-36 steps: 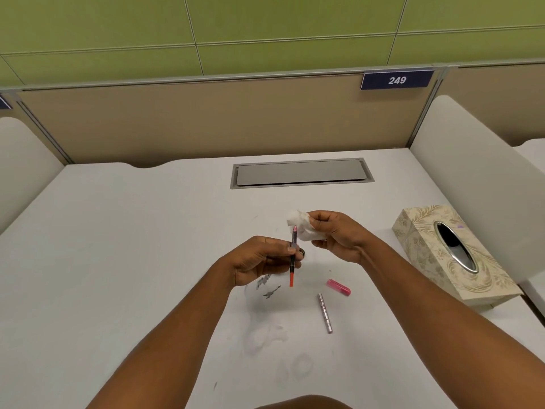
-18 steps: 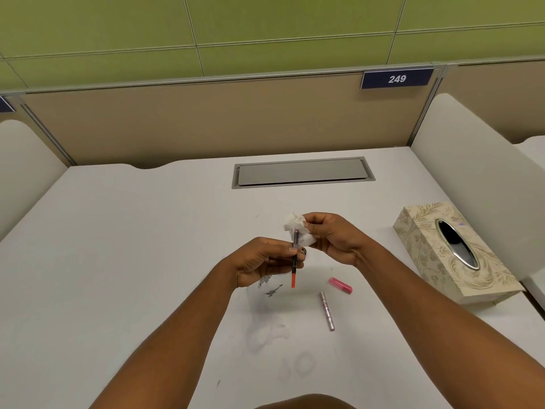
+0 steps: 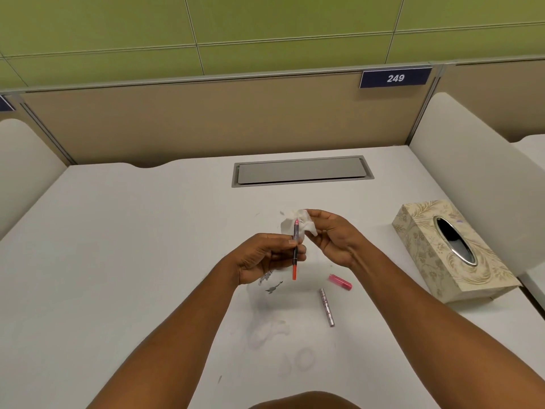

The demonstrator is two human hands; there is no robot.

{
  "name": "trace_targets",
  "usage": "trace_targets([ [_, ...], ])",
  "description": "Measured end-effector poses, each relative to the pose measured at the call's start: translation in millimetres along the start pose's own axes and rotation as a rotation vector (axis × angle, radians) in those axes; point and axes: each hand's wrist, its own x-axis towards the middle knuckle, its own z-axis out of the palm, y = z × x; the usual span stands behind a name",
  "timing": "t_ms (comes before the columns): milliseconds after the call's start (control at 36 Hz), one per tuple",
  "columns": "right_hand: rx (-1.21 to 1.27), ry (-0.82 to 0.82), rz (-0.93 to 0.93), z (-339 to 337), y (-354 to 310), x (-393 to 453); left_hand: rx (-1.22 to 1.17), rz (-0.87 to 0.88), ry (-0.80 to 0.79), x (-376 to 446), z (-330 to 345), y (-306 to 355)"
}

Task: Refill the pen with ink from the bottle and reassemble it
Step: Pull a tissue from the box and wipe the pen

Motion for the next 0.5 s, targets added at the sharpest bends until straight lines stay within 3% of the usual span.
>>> trace_targets([
  [167,-0.012,-0.149,0.054,-5,-6,-6,-0.019,0.002,-0.018,-2,-1,-2],
  [278,-0.151,-0.245,0.040,-6,-6,-9,0.019,0.022,-0.012,-4,-1,-2],
  [500,-0.294,-0.174,0.015,-10,5,-2,0.003,0.009,-0.006,-8,4,-4],
])
